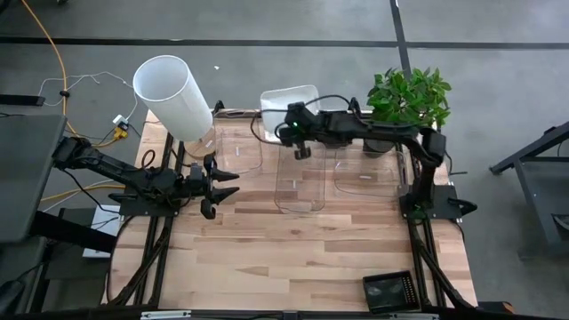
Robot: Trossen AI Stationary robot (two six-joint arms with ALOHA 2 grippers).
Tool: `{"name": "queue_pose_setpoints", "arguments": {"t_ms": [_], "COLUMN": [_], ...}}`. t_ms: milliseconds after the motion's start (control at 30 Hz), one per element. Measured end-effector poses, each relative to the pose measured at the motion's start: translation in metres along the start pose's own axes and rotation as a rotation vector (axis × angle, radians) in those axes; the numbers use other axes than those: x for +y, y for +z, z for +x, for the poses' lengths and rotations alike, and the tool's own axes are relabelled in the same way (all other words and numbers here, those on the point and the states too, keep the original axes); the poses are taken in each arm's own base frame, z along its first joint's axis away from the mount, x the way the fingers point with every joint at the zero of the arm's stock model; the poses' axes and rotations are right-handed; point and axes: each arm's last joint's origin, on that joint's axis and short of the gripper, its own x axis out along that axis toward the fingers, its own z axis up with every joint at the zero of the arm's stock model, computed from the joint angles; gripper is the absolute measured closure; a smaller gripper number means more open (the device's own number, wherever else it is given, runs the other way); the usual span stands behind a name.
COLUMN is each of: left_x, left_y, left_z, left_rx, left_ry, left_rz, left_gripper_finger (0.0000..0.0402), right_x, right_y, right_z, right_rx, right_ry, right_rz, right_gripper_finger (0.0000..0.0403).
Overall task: Stack baskets by color
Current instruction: Stack the bottom white bin on top of the top white bins
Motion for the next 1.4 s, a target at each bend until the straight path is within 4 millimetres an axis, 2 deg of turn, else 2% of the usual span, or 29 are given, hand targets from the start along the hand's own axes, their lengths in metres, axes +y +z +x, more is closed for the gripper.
{"name": "queue_pose_setpoints", "arguments": {"t_ms": [267, 433, 633, 1167, 1400], "left_x": [0.0, 0.0, 0.0, 0.0, 0.0], "left_y": [-0.001, -0.001, -0.003, -0.003, -0.003], "left_z": [0.0, 0.0, 0.0, 0.0, 0.0], "left_rx": [0.01, 0.015, 0.026, 0.027, 0.027], "left_ry": [-0.002, -0.002, 0.0, -0.001, -0.001], "left_rz": [0.004, 0.006, 0.012, 0.012, 0.012], "left_gripper_finger": [0.0229, 0.0229, 0.0229, 0.0229, 0.0229], "right_x": [-0.013, -0.017, -0.014, -0.013, -0.011], "right_y": [-0.018, -0.024, -0.025, -0.025, -0.028], "right_z": [0.021, 0.024, 0.024, 0.024, 0.023], "right_rx": [0.058, 0.059, 0.039, 0.048, 0.107], "right_ry": [0.12, 0.137, 0.2, 0.212, 0.2], "right_rz": [0.131, 0.197, 0.205, 0.253, 0.24], "right_gripper_finger": [0.0403, 0.0403, 0.0403, 0.0403, 0.0396]}}
